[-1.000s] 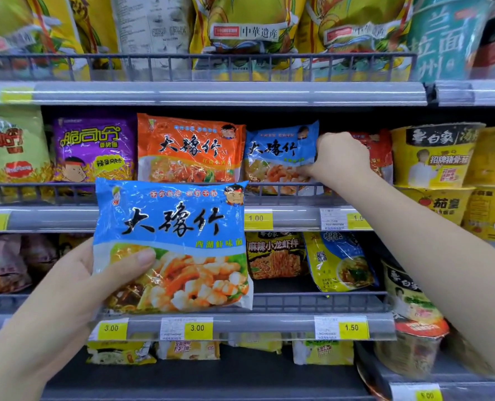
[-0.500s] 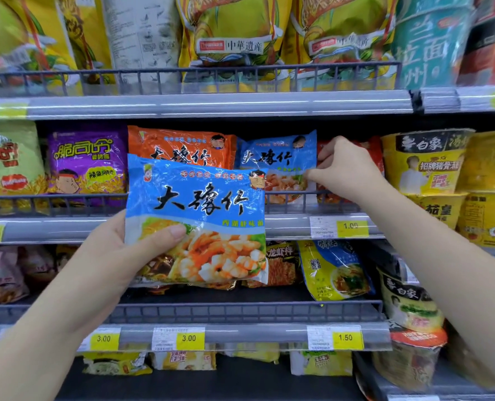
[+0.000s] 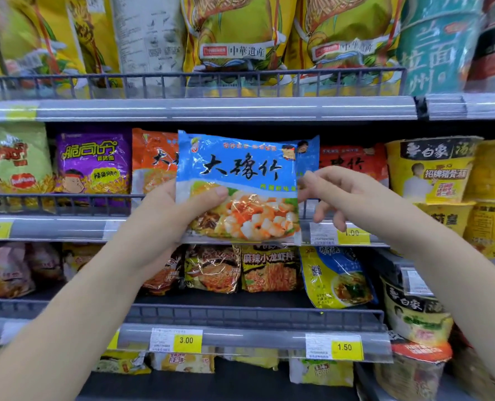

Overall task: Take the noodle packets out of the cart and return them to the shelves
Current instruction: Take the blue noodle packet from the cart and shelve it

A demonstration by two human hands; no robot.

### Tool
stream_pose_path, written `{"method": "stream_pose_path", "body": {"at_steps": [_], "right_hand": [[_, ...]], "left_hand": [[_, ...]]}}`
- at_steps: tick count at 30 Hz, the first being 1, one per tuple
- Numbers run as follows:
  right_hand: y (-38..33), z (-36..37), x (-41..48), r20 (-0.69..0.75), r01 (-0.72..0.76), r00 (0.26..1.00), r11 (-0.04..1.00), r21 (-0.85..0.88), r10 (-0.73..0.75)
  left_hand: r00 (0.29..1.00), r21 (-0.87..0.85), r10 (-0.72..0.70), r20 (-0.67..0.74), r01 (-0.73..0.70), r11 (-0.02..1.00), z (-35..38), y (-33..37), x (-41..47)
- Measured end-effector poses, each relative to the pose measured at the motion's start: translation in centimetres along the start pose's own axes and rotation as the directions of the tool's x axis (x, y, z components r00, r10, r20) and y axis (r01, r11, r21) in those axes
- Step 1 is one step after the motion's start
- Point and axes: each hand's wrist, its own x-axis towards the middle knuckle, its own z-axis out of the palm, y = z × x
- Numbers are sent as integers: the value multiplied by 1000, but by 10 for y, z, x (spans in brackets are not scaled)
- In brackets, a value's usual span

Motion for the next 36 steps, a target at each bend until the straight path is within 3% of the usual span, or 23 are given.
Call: {"method": "stream_pose_path", "body": {"at_steps": [5,11,16,24,30,33,36], "right_hand": [[7,-4,9,14,-35,999,993,109,33],[14,-22,31,-133,-115,980,966,231,149],[17,-28,39,-156,-130,977,985,117,148],[25,-35,57,-202,-182,960,980,77,194],[30,-35,75,-301,-149,949,973,-177,91],[30,-29,74,-309,-165,949,924,-346,54],[34,-20,74,-330,-145,944,910,-388,9]], "left_hand": [[998,66,-28,49,25,998,22,10,30],[998,187,47,-33,-41,982,38,15,68],[996,377,84,-13,-73,923,42,12,76],[988,455,134,-81,-83,886,49,6,97],[946,684,304,-110,-149,714,61,8,112],[938,754,331,-100,-146,640,65,5,111],[939,827,327,-103,-102,553,67,2,109]]}}
